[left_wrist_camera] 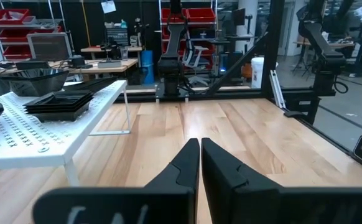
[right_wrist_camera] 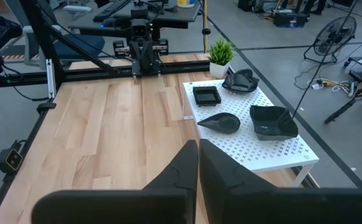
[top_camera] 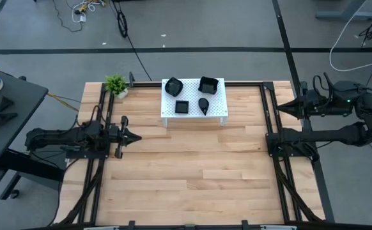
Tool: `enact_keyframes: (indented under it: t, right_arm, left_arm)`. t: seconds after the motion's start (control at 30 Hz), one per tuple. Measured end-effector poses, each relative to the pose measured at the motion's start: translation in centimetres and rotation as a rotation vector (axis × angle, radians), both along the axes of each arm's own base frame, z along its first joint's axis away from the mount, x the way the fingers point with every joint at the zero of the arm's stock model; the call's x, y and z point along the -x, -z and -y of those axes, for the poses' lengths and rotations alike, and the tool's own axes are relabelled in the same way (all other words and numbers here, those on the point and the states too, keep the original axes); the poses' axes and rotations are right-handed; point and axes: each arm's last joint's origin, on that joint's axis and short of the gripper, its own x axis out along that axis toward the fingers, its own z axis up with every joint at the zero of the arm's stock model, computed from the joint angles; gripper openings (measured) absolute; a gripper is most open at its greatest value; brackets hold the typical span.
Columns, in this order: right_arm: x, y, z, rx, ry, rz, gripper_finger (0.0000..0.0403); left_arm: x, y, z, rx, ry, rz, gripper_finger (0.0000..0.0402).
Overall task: Pick & Place Mini shaped plates
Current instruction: Return to Home Position
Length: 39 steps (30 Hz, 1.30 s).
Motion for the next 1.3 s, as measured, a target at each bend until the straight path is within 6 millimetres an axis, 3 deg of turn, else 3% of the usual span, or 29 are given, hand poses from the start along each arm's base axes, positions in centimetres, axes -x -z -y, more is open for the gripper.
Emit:
enact_keyframes:
  t: [0.77,0.9,1.03,1.3]
  right_arm:
    - [0.0,0.0,0.0,-0.004,0.002,0.001,0.0020]
    - [-0.7,-0.3,0.1,-0.105,0.039,0.084,0.0020]
    - [-2.1,0.5,0.3,-0.132,0.047,0.131,0.0020]
    - [-5.5,5.0,0.7,-0.033,-0.040,0.294,0.0020]
  left_arm:
    - [0.0,0.0,0.0,0.000,0.000,0.003,0.0021]
    - [0.0,0.0,0.0,0.000,0.000,0.003,0.0021]
    - [0.0,0.0,0.0,0.000,0.000,0.002,0.0021]
    - [0.0,0.0,0.0,0.000,0.000,0.003,0.0021]
